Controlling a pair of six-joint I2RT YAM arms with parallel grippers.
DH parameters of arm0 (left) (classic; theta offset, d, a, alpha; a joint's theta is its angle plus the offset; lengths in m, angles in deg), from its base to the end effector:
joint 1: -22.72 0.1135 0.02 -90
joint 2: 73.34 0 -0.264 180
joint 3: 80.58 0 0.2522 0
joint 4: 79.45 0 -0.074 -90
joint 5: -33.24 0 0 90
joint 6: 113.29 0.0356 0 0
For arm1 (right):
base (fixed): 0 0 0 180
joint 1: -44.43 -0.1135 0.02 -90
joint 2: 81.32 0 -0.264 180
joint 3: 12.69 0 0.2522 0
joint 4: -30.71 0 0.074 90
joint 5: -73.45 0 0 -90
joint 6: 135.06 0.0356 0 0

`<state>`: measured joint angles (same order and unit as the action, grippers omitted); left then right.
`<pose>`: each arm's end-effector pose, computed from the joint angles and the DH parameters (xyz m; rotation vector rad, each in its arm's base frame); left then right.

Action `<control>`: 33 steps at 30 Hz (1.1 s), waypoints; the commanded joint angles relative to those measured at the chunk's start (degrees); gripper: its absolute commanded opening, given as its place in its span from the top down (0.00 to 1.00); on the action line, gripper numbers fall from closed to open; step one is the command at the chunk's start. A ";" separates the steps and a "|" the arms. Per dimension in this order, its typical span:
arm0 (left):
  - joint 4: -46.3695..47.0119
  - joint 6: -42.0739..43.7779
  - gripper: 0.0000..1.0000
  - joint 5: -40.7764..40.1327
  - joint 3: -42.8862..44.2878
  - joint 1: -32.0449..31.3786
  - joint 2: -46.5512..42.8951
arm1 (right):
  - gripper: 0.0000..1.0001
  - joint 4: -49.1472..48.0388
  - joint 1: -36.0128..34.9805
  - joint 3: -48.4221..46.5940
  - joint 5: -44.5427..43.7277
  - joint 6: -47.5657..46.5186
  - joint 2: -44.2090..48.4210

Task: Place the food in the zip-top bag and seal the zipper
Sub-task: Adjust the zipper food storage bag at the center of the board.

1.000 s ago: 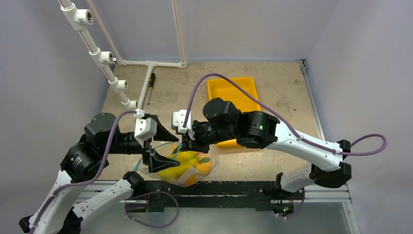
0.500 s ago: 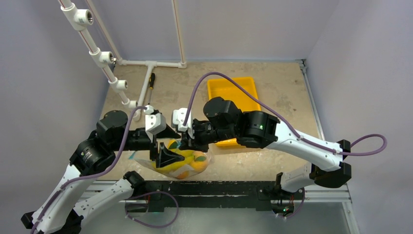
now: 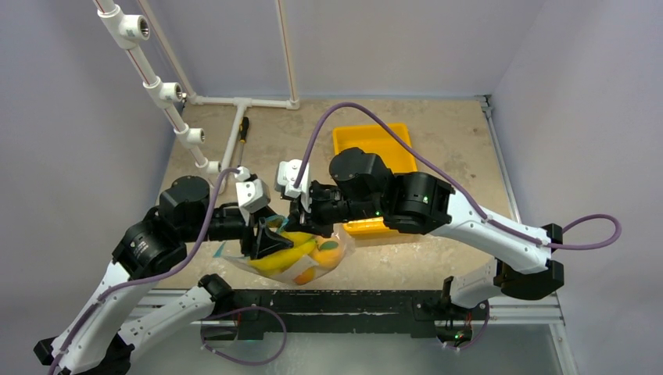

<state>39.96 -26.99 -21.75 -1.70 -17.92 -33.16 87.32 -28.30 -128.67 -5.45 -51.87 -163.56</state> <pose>0.0708 -0.0877 0.4031 1.0372 1.7605 -1.0934 0.0809 0.2832 0.4728 -1.4342 1.5135 0.9208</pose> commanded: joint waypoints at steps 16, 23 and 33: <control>-1.31 0.66 1.00 -2.55 3.12 -0.18 -0.81 | 1.00 -6.85 0.04 2.68 -2.67 2.15 3.40; 0.99 -0.01 1.00 -2.27 1.70 -0.08 -1.17 | 0.78 -12.02 0.04 6.48 -6.93 3.05 7.41; 5.34 -2.07 1.00 -1.10 1.40 -0.13 -1.60 | 0.56 -24.48 0.04 20.58 -4.36 3.63 17.82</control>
<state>39.68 -27.34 -24.42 -0.97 -17.92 -34.10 71.73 -28.30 -112.98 -10.90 -48.59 -149.68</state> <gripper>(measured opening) 0.009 0.407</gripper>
